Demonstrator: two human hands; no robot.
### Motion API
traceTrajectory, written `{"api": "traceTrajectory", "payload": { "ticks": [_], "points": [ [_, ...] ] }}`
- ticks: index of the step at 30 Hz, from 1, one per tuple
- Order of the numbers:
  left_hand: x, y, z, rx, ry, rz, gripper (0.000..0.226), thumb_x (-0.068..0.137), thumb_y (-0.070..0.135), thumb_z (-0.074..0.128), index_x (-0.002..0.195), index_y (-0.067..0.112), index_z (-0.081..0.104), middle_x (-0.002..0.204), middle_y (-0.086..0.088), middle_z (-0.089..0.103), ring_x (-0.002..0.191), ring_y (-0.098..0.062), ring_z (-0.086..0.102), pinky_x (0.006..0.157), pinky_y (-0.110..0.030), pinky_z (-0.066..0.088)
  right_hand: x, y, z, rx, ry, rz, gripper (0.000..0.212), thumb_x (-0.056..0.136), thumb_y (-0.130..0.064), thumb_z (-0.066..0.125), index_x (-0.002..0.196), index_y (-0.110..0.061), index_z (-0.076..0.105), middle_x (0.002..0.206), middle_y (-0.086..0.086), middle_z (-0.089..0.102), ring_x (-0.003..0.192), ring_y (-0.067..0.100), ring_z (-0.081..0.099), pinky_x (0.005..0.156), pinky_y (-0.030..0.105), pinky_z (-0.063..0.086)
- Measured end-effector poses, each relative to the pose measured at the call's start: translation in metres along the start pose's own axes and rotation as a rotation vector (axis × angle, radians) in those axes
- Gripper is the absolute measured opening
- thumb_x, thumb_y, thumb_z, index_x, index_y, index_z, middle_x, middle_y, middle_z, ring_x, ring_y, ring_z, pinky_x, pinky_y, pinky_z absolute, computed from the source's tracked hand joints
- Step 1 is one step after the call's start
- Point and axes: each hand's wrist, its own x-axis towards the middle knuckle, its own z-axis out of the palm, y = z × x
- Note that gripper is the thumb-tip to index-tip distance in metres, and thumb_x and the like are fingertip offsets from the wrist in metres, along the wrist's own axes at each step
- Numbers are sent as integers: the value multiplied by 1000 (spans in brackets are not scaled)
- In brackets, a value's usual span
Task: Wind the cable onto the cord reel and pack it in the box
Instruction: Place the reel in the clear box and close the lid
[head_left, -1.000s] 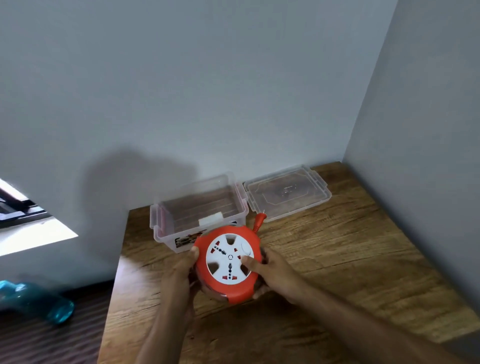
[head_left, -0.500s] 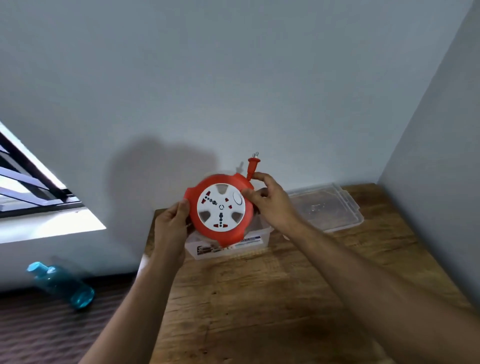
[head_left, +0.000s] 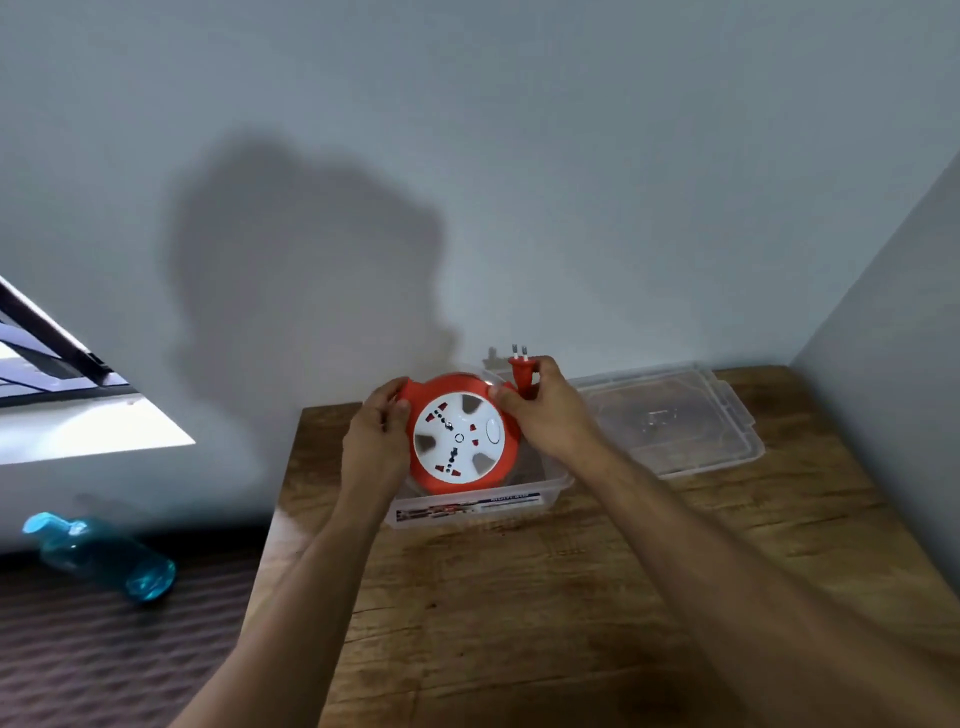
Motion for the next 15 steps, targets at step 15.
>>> {"api": "traceTrajectory", "payload": {
  "ticks": [15],
  "points": [
    [-12,-6,14,329,-56,166,48,102,11,58,148,21,54,137,-11,48,112,-13,51,87,-15,51,-5,13,12,-733,16,-58,22,94,-6,53,115,-5,60,107,15,70,97,30,67,74,33,49]
  ]
}}
